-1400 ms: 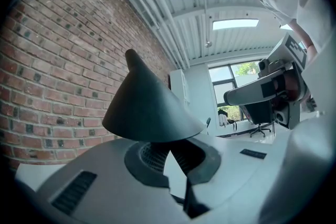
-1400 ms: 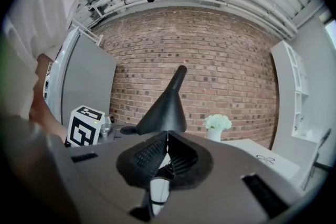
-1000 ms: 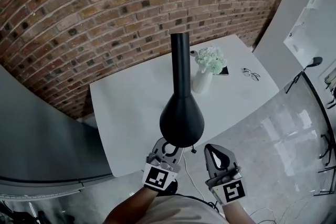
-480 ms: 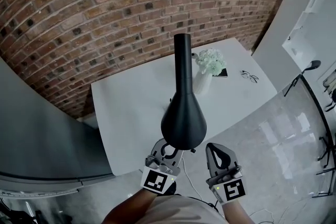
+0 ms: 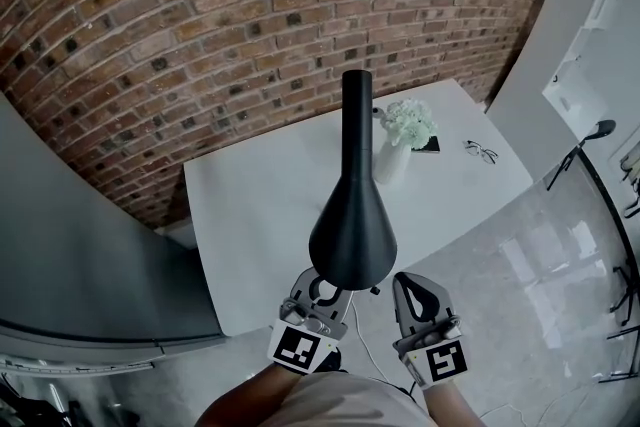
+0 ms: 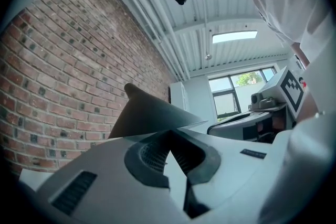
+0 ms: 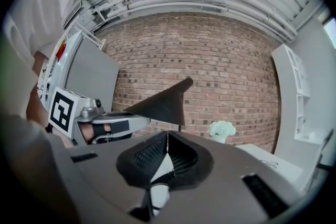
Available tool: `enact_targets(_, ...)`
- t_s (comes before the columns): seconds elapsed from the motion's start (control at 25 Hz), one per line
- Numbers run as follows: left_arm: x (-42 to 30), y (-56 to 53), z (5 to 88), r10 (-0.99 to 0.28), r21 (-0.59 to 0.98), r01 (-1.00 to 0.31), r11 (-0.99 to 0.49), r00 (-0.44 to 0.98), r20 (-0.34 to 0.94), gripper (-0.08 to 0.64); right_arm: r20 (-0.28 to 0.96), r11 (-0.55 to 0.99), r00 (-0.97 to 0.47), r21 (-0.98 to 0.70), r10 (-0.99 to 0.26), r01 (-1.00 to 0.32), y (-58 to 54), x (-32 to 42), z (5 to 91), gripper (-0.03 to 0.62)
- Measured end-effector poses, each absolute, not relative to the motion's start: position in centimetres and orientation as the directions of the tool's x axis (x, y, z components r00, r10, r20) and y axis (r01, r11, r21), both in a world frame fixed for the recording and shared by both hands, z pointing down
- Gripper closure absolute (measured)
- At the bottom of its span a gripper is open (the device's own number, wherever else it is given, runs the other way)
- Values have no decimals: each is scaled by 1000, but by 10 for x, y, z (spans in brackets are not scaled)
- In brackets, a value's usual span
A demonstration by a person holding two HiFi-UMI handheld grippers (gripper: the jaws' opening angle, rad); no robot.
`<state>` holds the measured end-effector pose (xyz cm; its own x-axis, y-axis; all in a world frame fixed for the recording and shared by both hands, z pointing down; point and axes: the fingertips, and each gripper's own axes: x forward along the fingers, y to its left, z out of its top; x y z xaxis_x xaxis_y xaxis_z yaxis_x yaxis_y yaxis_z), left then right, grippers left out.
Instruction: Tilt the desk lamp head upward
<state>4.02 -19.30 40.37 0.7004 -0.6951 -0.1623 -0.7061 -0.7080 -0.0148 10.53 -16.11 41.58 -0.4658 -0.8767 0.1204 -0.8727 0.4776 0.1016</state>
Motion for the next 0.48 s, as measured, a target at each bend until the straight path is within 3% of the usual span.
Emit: enact_targets(0.48, 42, -192, 393, -689, -3, -699, -715, 705, -169, 554, 129, 465, -451, 114, -883, -878, -150, 109, 411, 575)
